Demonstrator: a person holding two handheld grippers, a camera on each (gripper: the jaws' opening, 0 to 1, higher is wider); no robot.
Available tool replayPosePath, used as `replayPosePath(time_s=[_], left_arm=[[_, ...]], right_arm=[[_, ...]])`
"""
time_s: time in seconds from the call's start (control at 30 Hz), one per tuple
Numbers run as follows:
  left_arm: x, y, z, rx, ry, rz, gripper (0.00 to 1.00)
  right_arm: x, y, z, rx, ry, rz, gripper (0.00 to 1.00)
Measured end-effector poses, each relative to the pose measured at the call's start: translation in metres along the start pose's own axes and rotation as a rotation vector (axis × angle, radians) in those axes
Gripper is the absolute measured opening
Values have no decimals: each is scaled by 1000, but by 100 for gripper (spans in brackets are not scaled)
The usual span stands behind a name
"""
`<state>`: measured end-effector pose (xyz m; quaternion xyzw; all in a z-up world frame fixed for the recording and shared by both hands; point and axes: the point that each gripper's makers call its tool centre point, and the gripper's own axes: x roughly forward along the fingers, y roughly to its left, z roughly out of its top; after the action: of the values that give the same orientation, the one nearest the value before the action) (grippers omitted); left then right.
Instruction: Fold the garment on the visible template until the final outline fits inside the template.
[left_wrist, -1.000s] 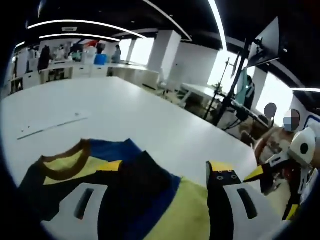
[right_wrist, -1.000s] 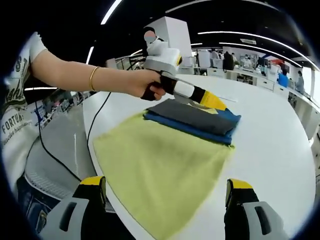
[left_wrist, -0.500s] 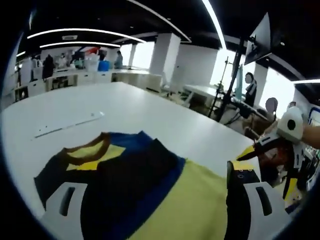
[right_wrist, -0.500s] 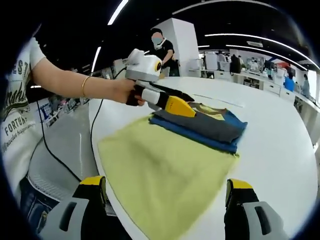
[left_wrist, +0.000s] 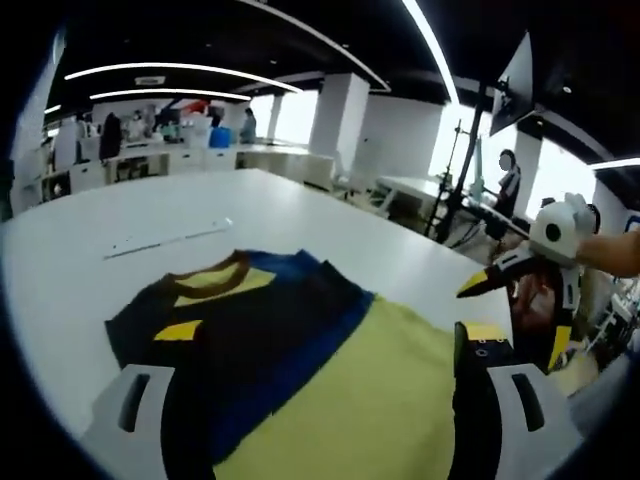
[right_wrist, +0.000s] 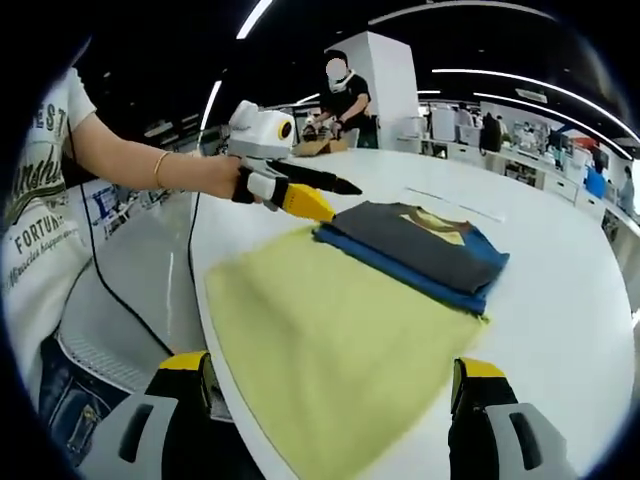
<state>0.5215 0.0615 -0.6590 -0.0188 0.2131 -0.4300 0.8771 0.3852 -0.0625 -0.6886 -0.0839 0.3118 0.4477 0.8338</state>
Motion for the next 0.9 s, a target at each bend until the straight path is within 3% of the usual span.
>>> replayPosePath(time_s=[0.27, 0.63, 0.9], left_arm=[[-43, 0, -27, -22, 19, 24, 97], [-85, -15, -48, -23, 31, 24, 92], [-115, -32, -88, 33, 137, -33, 84]], right_arm=[[-2, 6, -10, -9, 29, 14, 97], [-1, 18, -18, -13, 44, 27, 95], [-3, 24, -27, -27, 66, 33, 88]])
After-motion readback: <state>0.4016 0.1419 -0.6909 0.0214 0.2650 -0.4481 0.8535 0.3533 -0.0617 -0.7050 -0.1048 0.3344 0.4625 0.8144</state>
